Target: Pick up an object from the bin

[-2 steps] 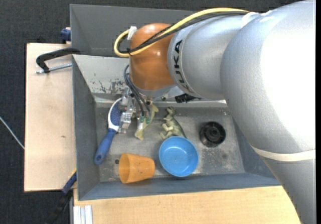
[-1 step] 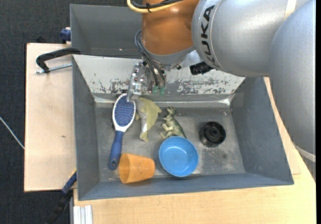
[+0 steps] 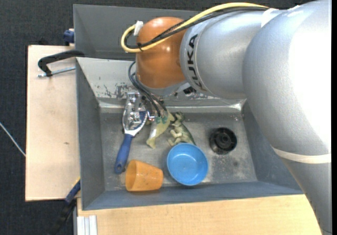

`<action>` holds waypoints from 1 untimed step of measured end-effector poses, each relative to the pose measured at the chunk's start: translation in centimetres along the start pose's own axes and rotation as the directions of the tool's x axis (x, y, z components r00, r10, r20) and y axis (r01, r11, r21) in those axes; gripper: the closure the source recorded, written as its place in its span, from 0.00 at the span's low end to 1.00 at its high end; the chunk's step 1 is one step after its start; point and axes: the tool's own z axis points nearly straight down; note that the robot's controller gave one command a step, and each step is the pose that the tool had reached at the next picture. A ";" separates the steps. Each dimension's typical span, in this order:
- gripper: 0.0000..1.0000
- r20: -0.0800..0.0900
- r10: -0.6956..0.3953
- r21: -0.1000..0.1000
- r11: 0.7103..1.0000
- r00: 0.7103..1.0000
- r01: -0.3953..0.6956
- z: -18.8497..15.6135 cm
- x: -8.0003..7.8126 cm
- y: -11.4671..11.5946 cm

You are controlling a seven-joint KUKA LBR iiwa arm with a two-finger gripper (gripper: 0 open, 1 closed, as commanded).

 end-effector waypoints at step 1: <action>0.00 -0.023 -0.001 0.001 1.000 1.000 0.001 0.7 0.6 0.0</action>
Offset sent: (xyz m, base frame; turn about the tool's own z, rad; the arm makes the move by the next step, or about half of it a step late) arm 0.0000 0.0000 0.0000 0.0000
